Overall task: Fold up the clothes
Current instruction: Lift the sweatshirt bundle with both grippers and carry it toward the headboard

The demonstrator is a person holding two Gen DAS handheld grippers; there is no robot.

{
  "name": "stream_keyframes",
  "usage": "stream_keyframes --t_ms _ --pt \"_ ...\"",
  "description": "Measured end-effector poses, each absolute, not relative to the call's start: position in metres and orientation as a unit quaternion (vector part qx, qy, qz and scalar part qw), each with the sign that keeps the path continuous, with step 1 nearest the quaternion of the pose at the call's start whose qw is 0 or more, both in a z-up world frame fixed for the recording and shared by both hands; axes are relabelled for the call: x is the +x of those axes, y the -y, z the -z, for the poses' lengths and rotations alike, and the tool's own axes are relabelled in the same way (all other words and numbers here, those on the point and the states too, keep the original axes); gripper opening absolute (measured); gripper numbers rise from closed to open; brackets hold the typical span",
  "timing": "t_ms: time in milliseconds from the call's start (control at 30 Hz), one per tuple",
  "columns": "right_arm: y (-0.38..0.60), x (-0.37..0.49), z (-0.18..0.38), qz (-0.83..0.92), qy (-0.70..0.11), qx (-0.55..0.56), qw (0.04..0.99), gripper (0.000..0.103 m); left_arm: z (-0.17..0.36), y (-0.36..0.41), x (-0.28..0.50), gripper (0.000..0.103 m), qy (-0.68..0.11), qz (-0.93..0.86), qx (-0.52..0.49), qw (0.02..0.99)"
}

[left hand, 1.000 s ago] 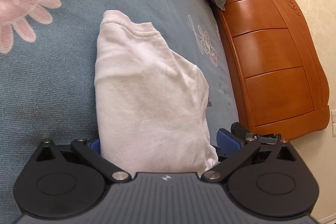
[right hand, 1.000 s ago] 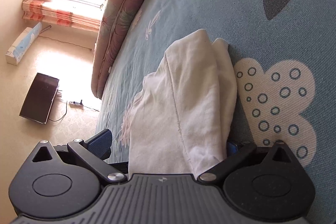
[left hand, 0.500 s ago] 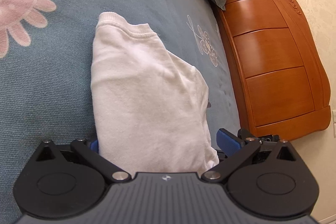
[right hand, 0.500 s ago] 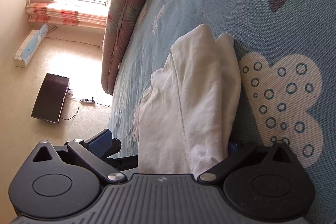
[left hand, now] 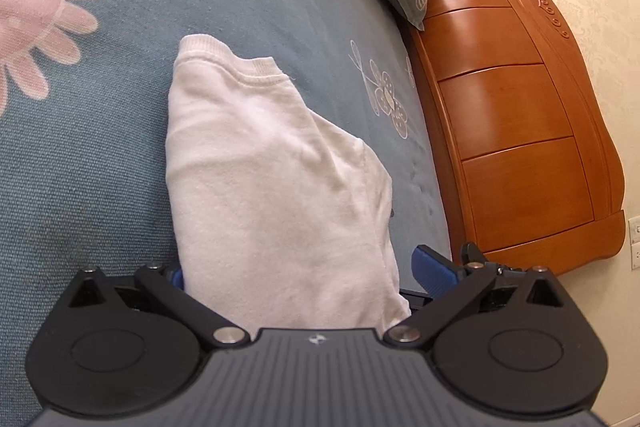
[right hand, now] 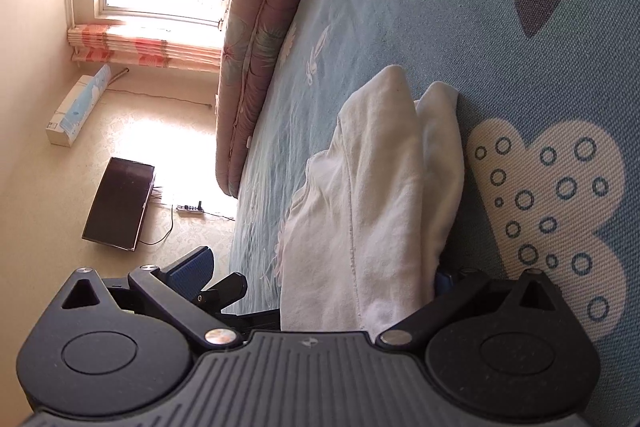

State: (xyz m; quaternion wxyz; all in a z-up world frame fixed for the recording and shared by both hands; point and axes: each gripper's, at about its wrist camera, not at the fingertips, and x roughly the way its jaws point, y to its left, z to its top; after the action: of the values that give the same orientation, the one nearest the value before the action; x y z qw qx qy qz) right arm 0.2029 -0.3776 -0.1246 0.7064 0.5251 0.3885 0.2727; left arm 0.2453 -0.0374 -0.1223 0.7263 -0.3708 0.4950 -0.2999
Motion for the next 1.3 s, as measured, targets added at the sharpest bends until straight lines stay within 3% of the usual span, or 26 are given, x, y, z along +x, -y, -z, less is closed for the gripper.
stream_keyframes --t_ms 733,1300 --pt "0.404 0.181 0.076 -0.274 -0.341 0.461 0.772 0.103 0.083 0.064 0.237 0.101 -0.465 0.363 -0.321 0.741" --pt "0.493 0.168 0.043 -0.211 -0.317 0.411 0.828 0.103 0.069 0.178 0.276 0.101 -0.481 0.432 -0.279 0.710"
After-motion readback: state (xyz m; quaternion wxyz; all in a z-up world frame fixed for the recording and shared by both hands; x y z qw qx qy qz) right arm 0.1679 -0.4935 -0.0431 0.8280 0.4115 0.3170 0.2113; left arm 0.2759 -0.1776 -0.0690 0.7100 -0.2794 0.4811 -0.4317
